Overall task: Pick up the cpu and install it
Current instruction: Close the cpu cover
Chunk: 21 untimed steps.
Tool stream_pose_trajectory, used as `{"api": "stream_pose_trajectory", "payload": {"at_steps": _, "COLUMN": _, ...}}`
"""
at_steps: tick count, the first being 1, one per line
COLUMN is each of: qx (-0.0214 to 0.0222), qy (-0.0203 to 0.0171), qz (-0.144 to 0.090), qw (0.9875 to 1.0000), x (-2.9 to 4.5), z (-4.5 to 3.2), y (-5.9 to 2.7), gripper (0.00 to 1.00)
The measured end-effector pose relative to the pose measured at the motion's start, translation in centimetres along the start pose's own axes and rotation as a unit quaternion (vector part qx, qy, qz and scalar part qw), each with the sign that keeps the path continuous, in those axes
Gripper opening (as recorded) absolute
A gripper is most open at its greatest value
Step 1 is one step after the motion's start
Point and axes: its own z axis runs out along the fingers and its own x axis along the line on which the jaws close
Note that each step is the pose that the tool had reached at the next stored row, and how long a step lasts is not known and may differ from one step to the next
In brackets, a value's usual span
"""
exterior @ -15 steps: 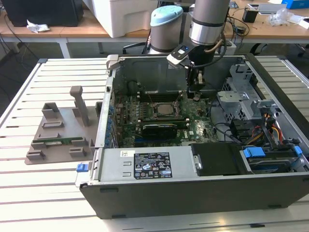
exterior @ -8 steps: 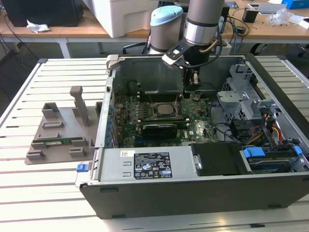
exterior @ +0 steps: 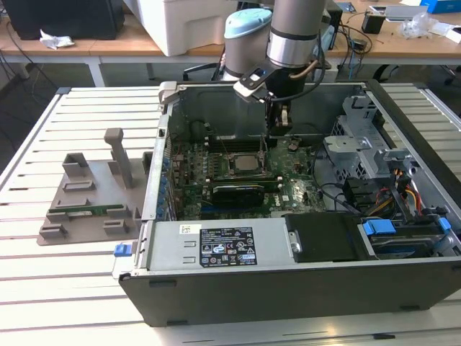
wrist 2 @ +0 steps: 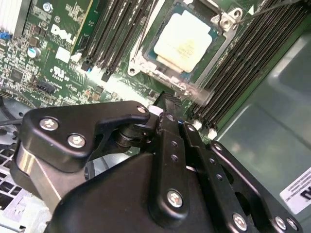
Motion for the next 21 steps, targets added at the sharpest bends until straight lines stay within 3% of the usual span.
{"api": "stream_pose_trajectory", "payload": {"at_steps": 16, "qx": 0.0, "qy": 0.0, "qz": 0.0, "qw": 1.0, "x": 0.06, "z": 0.4, "y": -2.89, "gripper": 0.11}}
{"api": "stream_pose_trajectory", "payload": {"at_steps": 21, "qx": 0.0, "qy": -0.0001, "qz": 0.0, "qw": 1.0, "x": 0.12, "z": 1.2, "y": -4.05, "gripper": 0.11}}
